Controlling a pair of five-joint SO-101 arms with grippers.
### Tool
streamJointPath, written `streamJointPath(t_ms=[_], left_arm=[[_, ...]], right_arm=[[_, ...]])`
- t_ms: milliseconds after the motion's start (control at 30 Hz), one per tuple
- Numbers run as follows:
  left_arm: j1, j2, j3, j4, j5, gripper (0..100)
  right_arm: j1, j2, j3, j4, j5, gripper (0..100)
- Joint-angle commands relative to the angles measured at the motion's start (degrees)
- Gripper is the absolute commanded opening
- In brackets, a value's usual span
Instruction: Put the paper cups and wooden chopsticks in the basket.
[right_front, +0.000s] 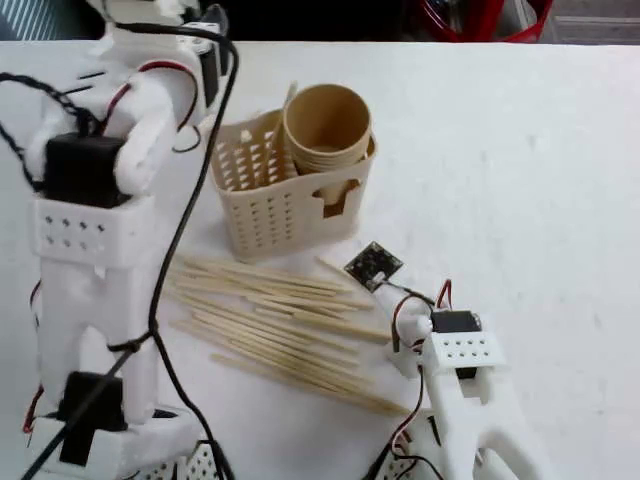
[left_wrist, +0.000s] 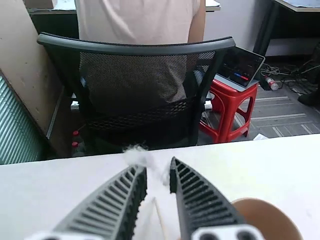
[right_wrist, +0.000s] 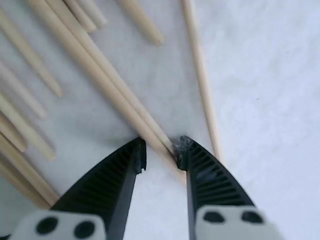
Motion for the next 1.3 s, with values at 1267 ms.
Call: streamJointPath(t_ms=[1267], left_arm=[[-29.0,26.7,32.9,-3.9,7.4,9]], right_arm=[[-38.5,38.2,-44.3,10.7,3.4,18.3]])
